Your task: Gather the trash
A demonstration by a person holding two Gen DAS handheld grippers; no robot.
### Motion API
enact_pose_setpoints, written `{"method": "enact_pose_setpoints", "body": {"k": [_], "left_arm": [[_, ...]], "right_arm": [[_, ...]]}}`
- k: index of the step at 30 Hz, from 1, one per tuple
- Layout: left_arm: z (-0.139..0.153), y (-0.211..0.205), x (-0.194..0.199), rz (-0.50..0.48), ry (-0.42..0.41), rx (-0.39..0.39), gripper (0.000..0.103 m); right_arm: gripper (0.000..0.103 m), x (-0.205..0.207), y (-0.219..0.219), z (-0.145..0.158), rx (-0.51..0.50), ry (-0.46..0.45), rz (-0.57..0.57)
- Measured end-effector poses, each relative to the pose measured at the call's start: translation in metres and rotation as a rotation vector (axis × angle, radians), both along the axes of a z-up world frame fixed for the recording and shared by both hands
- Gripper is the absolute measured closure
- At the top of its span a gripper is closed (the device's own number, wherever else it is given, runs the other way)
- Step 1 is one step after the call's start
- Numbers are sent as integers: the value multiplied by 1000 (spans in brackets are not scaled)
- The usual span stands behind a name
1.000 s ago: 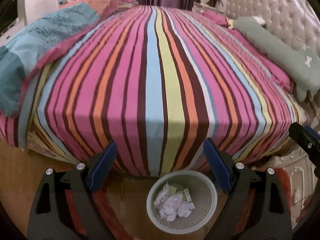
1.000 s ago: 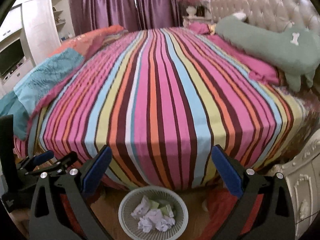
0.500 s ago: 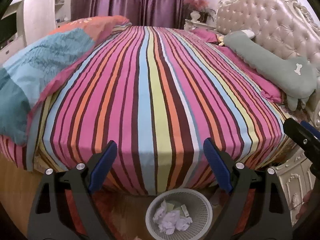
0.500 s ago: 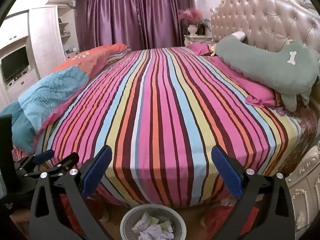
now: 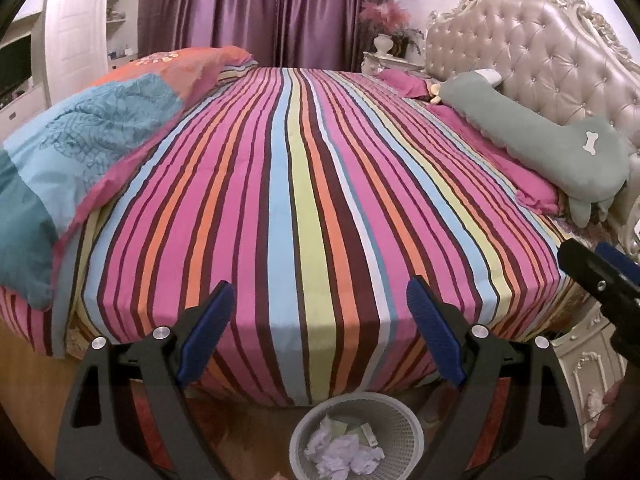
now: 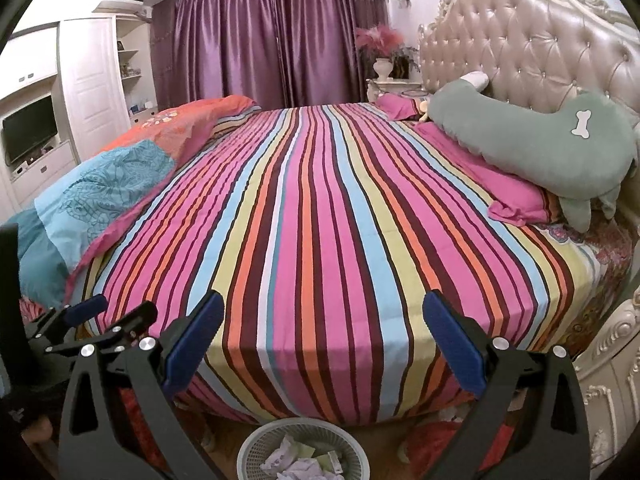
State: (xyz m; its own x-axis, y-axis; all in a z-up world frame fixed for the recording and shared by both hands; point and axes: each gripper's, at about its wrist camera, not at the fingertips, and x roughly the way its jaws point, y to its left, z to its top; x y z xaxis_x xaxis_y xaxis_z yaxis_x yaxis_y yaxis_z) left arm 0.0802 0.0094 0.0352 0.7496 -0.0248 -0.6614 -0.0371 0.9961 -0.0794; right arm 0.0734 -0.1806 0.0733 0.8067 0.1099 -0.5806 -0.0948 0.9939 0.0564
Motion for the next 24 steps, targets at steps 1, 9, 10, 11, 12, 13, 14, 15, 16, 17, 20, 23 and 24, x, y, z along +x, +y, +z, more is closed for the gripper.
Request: {"method": "enact_pose_setpoints", "body": {"k": [1, 9, 10, 11, 12, 13, 14, 15, 16, 17, 20, 23, 24], "left_arm": [[1, -1, 0, 1, -4, 8, 17], [3, 0, 4, 15, -4, 47, 18], [3, 0, 5, 16, -4, 47, 18], [4, 1, 4, 15, -3, 46, 17], [4, 1, 4, 14, -2, 45, 18], [4, 1, 4, 16, 1, 45, 18], [4, 1, 4, 18, -1, 48, 18], [4, 1, 4, 19, -1, 49, 18], [4, 1, 4, 17, -2, 47, 17], [4, 1, 4, 16, -2, 46, 17], [4, 1, 4, 19, -2, 49, 17], [4, 1, 3, 22, 0, 57, 18], [5, 1, 3, 21, 0, 57, 18]], "right_arm": [[8, 1, 0, -1, 0, 2, 0], [8, 5, -1, -2, 3, 12, 3], [8, 5, -1, -2, 3, 11, 4], [8, 5, 0, -2, 3, 12, 3], [8, 5, 0, -2, 4, 13, 3], [8, 6, 0, -3, 5, 12, 3], [8, 6, 0, -3, 5, 14, 4], [8, 7, 0, -3, 7, 16, 5], [8, 8, 0, -4, 8, 18, 5], [8, 8, 0, -4, 9, 19, 5], [8, 10, 0, -5, 8, 22, 6], [8, 10, 1, -6, 6, 26, 6], [8, 10, 1, -6, 5, 26, 5]]}}
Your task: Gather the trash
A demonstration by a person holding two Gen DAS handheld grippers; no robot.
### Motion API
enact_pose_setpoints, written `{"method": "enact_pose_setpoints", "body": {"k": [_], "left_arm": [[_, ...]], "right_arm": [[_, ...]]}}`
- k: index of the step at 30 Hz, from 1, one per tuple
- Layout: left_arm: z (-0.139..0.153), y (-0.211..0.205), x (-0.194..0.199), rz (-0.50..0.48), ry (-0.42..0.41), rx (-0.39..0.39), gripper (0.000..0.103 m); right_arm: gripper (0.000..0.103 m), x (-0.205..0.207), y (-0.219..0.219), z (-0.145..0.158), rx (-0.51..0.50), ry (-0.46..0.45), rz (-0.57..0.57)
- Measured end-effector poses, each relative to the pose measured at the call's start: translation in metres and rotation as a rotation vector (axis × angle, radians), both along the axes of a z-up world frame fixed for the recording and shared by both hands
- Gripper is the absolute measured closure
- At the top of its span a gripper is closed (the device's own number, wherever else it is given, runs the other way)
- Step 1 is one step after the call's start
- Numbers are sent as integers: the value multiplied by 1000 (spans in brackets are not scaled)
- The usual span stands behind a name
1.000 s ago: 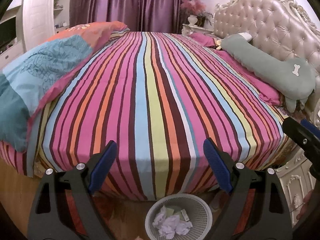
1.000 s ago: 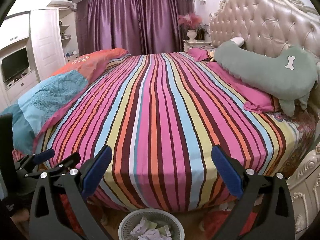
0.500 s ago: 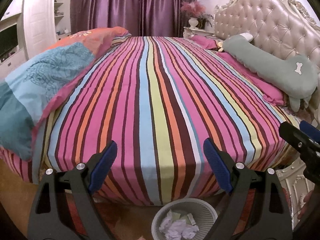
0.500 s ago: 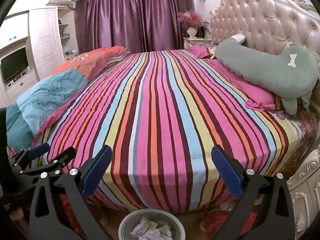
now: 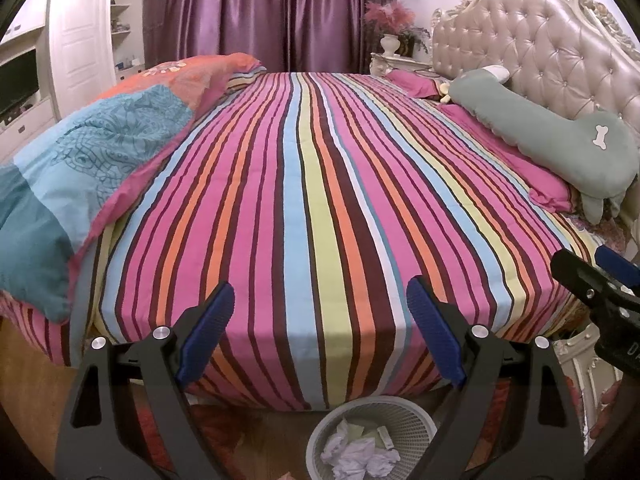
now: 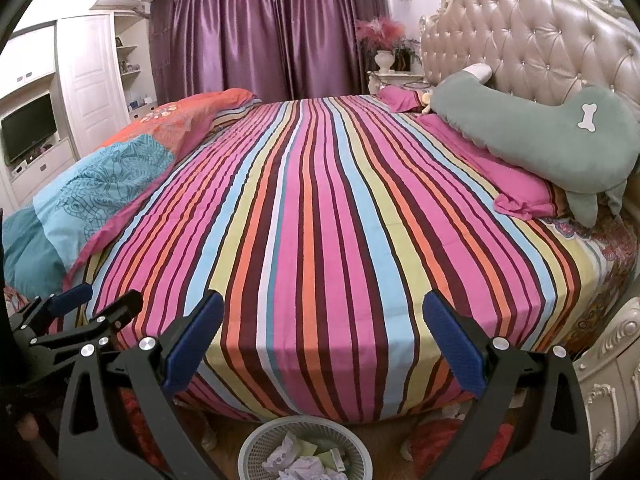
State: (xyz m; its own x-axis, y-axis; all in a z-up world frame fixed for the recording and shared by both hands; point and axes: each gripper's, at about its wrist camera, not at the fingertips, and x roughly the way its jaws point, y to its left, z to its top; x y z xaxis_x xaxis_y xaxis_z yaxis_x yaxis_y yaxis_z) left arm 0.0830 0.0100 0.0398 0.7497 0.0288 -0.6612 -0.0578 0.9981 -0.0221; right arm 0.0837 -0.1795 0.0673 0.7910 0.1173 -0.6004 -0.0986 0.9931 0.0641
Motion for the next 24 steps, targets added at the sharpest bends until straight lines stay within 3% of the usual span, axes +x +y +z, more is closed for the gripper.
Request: {"method": "enact_pose_setpoints", "body": {"k": [19, 22, 24], "left_arm": [[6, 2, 0, 4, -4, 14, 17], [10, 4, -3, 35, -42, 37, 9], [12, 5, -2, 25, -44, 23, 9]], "right_arm": [[8, 1, 0, -1, 9, 5, -1], [8, 1, 0, -1, 8, 8, -2], [8, 1, 0, -2, 10, 9, -3]]}}
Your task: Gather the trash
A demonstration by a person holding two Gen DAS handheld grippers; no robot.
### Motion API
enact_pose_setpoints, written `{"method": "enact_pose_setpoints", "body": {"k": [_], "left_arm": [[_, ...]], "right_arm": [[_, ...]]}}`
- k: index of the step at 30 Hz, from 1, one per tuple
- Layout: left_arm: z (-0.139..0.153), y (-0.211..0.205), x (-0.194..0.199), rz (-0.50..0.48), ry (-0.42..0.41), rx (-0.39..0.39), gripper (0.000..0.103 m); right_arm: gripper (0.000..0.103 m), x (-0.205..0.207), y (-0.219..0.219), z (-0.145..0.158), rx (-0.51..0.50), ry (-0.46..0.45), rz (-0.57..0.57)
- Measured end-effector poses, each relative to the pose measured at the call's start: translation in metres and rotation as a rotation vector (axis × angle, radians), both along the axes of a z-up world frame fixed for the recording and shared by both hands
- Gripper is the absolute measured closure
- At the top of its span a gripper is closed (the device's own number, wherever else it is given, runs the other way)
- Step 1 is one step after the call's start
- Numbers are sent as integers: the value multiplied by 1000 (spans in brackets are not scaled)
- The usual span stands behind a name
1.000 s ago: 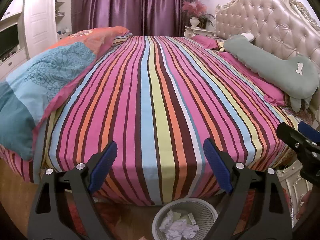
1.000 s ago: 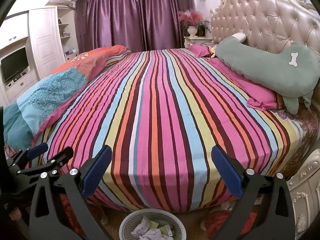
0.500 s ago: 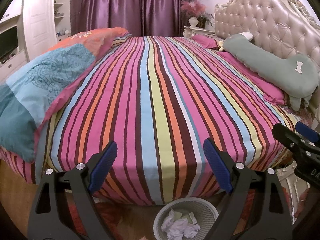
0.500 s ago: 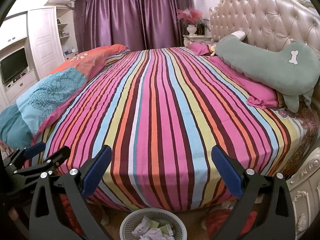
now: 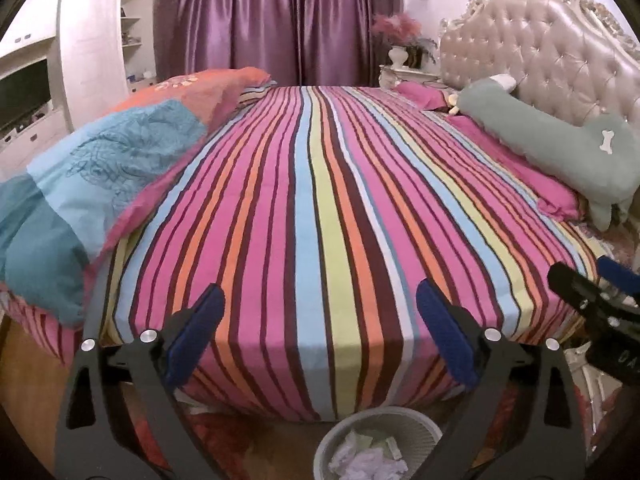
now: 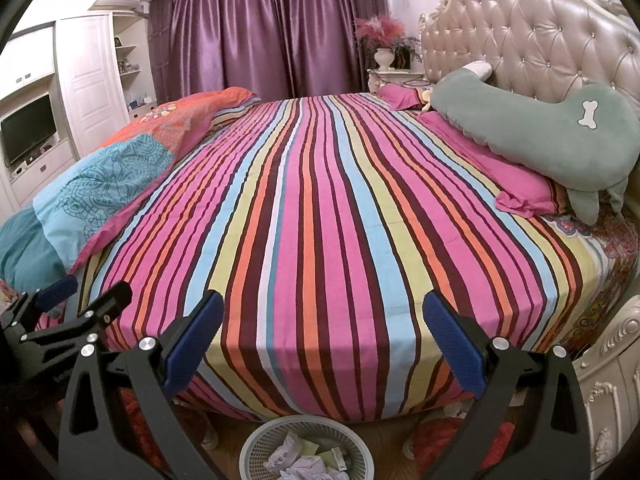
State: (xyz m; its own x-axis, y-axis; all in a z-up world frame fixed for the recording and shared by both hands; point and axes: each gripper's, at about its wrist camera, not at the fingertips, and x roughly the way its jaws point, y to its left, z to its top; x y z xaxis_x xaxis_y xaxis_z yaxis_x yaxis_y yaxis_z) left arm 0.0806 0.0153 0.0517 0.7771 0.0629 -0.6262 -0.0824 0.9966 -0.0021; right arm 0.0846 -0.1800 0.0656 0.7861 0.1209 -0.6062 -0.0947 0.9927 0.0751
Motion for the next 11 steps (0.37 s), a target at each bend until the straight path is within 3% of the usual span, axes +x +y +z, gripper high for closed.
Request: {"method": "enact_pose_setpoints", "body": {"k": [11], "left_arm": [[0, 2, 3, -29, 21, -20, 9]], "right_arm": [[8, 1, -2, -2, 10, 7, -3]]}}
